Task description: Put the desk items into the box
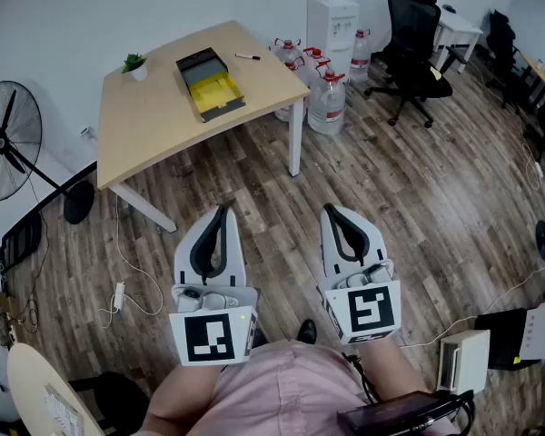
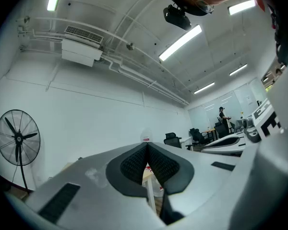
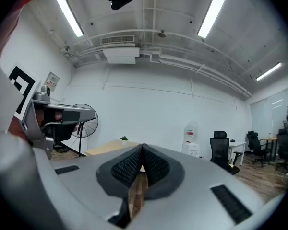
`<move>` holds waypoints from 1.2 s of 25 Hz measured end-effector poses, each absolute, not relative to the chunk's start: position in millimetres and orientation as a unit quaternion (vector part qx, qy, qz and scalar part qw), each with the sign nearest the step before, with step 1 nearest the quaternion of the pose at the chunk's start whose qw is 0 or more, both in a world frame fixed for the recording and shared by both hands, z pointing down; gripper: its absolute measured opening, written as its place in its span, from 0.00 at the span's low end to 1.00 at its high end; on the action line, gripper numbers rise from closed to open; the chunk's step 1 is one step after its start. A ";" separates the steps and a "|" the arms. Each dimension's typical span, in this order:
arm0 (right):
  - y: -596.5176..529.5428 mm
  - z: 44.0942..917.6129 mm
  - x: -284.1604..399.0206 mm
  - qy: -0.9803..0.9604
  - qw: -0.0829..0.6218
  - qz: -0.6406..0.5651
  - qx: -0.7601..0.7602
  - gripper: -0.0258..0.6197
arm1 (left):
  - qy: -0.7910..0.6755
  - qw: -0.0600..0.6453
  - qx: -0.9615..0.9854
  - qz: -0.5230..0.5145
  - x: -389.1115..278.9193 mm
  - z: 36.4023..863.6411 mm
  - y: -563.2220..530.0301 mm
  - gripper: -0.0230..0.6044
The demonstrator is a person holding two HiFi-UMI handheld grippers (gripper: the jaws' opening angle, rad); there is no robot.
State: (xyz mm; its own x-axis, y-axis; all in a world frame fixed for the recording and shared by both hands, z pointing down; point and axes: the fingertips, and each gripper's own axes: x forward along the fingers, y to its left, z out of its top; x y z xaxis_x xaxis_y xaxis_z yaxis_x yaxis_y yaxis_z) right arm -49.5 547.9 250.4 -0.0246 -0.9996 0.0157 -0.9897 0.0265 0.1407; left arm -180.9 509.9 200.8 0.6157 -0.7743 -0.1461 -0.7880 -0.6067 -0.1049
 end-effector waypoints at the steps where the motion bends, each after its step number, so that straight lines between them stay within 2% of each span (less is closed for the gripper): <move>1: 546.5 252.3 -44.6 -0.716 0.056 -0.045 0.695 0.04 | 0.436 0.083 -0.895 0.044 -175.2 201.6 508.7 0.05; 12: 541.3 269.8 0.0 -0.747 0.078 -0.025 0.660 0.04 | 0.457 0.063 -0.887 0.036 -126.8 216.3 510.3 0.05; 14: 537.1 272.4 5.6 -0.752 0.080 -0.024 0.654 0.10 | 0.463 0.058 -0.884 0.032 -122.7 221.8 508.7 0.05; 20: 509.0 275.6 18.0 -0.755 0.081 -0.025 0.650 0.08 | 0.471 0.050 -0.880 0.022 -112.1 229.7 480.9 0.05; 21: 501.6 277.5 19.5 -0.758 0.080 -0.023 0.647 0.10 | 0.473 0.046 -0.880 0.020 -110.9 232.1 473.7 0.05; 23: 485.2 283.1 22.6 -0.762 0.079 -0.021 0.643 0.22 | 0.475 0.040 -0.879 0.017 -108.4 239.5 457.4 0.05; 24: 476.0 286.2 24.8 -0.762 0.079 -0.020 0.643 0.23 | 0.476 0.038 -0.879 0.016 -106.7 243.7 447.8 0.05; 30: 405.9 294.4 44.4 -0.754 0.085 -0.019 0.651 0.21 | 0.470 0.024 -0.882 0.017 -88.5 255.4 372.2 0.05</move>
